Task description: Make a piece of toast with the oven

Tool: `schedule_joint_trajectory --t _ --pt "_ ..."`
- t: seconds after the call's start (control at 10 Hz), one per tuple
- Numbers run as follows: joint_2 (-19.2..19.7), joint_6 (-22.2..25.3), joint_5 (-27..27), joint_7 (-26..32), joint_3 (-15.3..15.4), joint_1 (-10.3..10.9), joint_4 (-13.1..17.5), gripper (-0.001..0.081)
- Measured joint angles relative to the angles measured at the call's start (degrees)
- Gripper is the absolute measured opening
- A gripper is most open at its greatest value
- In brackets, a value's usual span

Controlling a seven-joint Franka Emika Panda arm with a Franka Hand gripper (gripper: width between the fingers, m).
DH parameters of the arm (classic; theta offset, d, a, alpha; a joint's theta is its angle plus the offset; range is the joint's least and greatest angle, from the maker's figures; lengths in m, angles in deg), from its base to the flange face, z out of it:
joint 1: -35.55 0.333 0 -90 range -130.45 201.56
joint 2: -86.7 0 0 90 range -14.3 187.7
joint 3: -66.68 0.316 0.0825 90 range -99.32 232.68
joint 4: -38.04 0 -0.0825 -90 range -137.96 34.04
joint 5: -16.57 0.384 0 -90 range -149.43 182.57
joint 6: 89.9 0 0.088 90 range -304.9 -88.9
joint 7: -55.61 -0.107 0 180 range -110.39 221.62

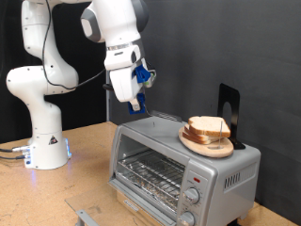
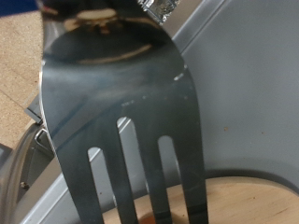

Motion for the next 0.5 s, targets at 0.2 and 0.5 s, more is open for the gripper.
schedule_joint_trajectory --t 0.2,0.5 --pt "1.2 0.0 -0.4 -0.9 0.5 0.0 0.5 0.0474" --pt "2.6 -0.7 -0.7 -1.6 1.0 0.0 0.9 0.0475"
